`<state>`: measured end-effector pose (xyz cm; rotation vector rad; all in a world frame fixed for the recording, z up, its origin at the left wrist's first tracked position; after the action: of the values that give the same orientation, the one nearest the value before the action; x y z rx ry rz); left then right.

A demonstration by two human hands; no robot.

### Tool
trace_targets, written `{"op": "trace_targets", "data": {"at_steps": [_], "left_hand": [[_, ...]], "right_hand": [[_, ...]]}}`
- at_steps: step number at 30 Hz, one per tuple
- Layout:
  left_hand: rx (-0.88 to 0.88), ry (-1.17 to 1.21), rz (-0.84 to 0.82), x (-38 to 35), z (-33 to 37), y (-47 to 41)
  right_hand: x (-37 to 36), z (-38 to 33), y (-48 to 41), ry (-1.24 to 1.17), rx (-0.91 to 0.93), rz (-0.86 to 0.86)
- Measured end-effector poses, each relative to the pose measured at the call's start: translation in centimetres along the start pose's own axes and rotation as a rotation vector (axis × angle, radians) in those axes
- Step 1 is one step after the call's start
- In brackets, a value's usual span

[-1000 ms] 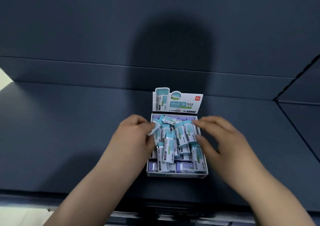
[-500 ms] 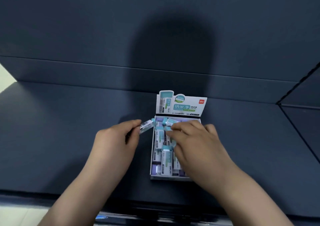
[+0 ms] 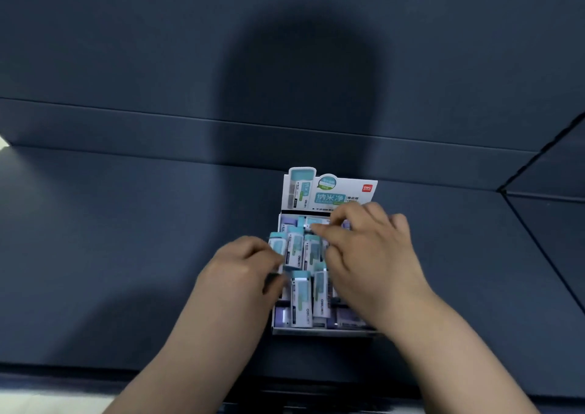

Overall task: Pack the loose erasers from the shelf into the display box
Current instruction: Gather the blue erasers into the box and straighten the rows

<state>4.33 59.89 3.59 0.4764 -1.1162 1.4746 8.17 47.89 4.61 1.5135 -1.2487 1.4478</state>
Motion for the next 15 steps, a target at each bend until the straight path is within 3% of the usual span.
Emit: {"op": "trace_targets", "data": {"at_steps": [4,7,15], "left_hand": [[-0.013,0.009,-0.030,-0.8,0.4,-0.1],[-0.024,-0.011,-0.045,-1.1,0.5,-0.5],[-0.109,-0.070,-0.083,-1.9,0.6,-1.0]], "right_hand": [[-0.8,2.6,-1.6,0.081,-0.066,-0.138],[-1.5,3.2,-2.9,0.185,-0.102,-0.128],[-1.2,3.4,-3.9,0.068,-0.173,-0.038]]}}
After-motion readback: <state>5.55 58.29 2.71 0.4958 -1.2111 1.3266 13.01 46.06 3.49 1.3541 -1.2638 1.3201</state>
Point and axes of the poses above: each hand's wrist, its own y-axis away from the middle knuckle, its own x-axis out of the back of the hand, z = x × y, the point moved 9 cm from there along -y, towards the middle knuckle, and after that the axes turned 1 degree about -x, right-handed, at the moved point
